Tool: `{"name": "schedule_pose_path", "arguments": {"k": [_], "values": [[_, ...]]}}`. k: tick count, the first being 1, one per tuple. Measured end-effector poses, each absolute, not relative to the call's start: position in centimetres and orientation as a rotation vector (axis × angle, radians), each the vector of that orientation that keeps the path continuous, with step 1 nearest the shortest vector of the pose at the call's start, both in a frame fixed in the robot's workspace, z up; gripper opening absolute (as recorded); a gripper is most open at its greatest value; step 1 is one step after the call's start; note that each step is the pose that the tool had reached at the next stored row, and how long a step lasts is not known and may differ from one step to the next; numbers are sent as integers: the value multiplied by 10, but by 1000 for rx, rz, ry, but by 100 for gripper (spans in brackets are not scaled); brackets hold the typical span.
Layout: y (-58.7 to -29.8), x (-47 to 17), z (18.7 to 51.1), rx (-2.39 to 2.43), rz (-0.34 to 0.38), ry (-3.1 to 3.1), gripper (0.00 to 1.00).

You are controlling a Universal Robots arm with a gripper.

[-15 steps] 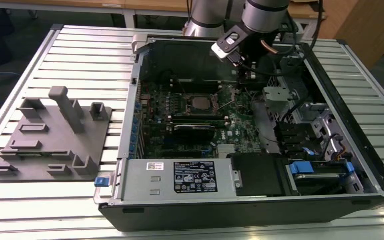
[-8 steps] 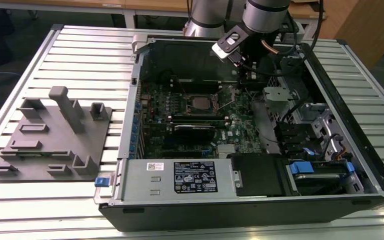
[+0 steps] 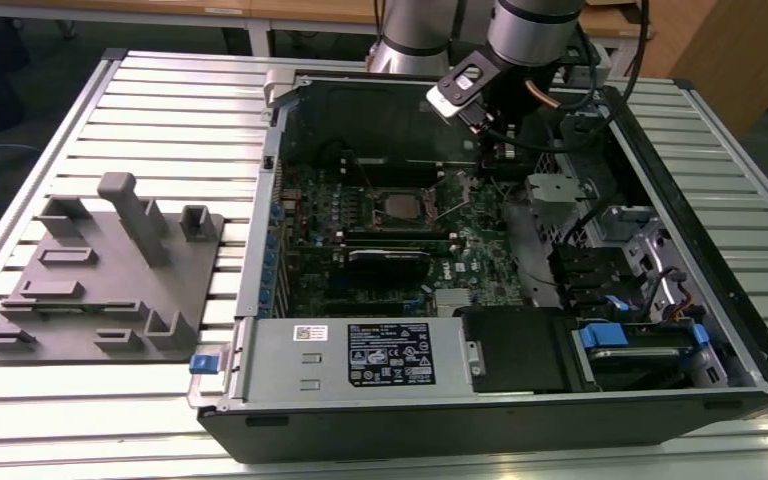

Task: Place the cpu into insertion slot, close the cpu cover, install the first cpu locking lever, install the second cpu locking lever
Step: 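Close the cpu cover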

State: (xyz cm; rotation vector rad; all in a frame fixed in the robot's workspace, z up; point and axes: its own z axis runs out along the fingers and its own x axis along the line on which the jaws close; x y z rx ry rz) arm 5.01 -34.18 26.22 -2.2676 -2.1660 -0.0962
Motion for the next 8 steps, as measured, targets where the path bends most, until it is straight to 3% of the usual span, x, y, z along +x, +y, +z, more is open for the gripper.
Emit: {"name": "schedule_pose_path", "arguments": {"k": [8], "values": [[-342, 51, 261, -2268, -96, -2166, 11]]}}
